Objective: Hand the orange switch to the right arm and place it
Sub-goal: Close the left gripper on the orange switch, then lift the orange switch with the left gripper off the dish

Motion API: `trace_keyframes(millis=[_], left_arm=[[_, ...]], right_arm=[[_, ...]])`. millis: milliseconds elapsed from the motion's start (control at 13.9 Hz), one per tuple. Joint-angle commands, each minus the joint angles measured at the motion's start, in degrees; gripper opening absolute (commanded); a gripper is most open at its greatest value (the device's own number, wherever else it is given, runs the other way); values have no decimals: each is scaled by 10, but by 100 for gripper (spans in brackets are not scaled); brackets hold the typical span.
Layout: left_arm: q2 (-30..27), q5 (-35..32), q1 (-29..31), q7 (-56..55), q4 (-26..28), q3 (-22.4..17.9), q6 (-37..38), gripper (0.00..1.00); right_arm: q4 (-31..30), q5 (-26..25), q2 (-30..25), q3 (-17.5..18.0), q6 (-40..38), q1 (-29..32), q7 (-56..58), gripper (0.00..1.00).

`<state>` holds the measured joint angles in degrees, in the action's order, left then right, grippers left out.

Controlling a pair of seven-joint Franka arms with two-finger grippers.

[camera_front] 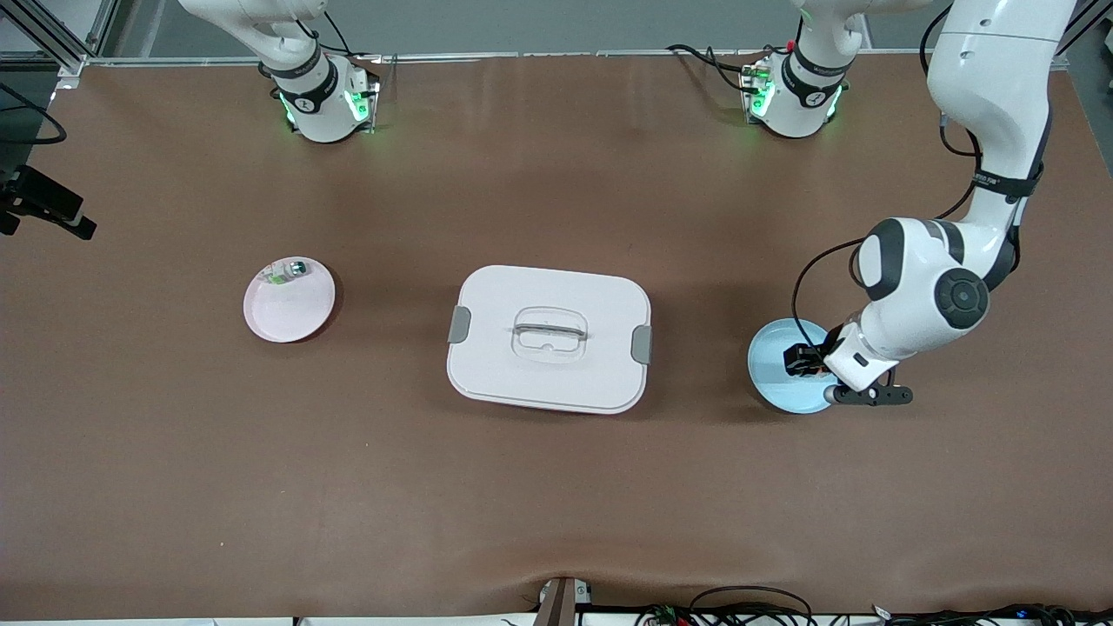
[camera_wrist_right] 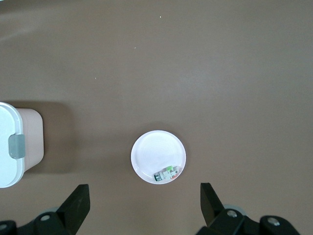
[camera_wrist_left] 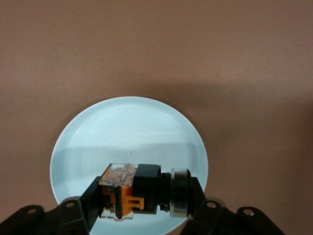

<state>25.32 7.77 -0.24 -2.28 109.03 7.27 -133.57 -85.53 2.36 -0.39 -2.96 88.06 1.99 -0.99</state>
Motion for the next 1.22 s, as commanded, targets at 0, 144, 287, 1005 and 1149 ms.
trace_keyframes(millis=[0,144,287,1005,1149], left_arm=[[-5,42,2,3,-34,3,62,0],[-5,49,1,-11,-41,3,72,0],[-10,50,1,-19,-43,8,78,0],[-41,61,0,-157,-210,42,355,0],[-50,95,0,-208,-233,53,385,0]], right_arm=[[17,-9,8,1,-5,0,2,100],[17,-5,12,1,-2,0,0,100],[17,-1,21,2,1,-7,5,100],[5,2,30,2,-17,-89,-9,100],[6,2,32,2,-15,-126,-64,100]])
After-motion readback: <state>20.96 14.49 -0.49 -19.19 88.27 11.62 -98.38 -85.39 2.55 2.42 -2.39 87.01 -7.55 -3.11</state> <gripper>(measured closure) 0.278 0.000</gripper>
